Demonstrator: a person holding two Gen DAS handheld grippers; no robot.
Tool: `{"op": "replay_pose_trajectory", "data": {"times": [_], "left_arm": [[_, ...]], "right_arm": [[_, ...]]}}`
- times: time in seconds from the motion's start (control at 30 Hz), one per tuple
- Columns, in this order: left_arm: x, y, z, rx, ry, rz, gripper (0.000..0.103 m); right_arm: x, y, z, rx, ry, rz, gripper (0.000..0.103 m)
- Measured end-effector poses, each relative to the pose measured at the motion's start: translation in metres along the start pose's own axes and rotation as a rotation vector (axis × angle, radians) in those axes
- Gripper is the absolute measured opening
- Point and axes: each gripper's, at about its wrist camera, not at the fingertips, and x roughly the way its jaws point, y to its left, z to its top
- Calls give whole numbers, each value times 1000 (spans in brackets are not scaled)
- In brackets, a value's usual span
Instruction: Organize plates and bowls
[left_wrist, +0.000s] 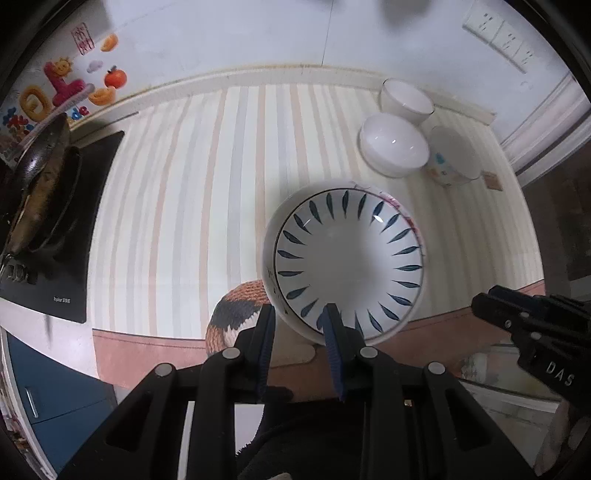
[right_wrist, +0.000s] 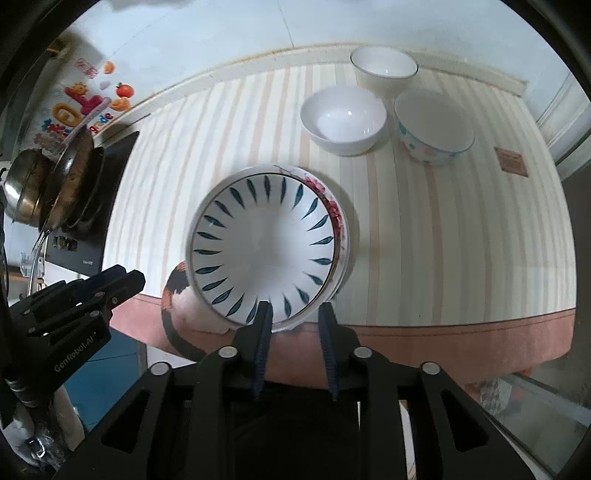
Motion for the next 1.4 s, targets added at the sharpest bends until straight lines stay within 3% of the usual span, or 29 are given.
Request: {"op": "replay_pose_trajectory", "data": {"times": [0.23,0.37,0.5,0.77,0.9,1.13,1.2,1.27,1.37,1.4], "left_arm": [[-35,4,-27,21,-48,-37,25],[-50,4,-39,25,-81,-55,44],[-52,2,-38,26,-100,-56,73],[-39,-3,3,-15,-143,-17,73],[-12,-13,56,-23,-138,17,73],[81,-33,158,-47,-17,-42,71],[110,-40,179,-50,28,-55,50],[142,-47,198,-49,88,-71,40],[174,-57,216,-39,128,-74,39],[181,-59,219,-30,134,-69,39]], "right_arm": [[-48,21,-39,-11,-70,18,31],[-69,29,-58,-12,-112,19,49],[-80,27,-64,-1,-135,22,61],[-64,-14,-29,76,-147,70,62],[-34,-53,25,124,-151,64,62],[47,-116,117,243,-60,147,62],[69,-128,133,271,-38,173,57],[92,-140,148,299,-15,180,52],[124,-155,164,352,24,214,36],[134,-160,169,371,35,224,35]]}}
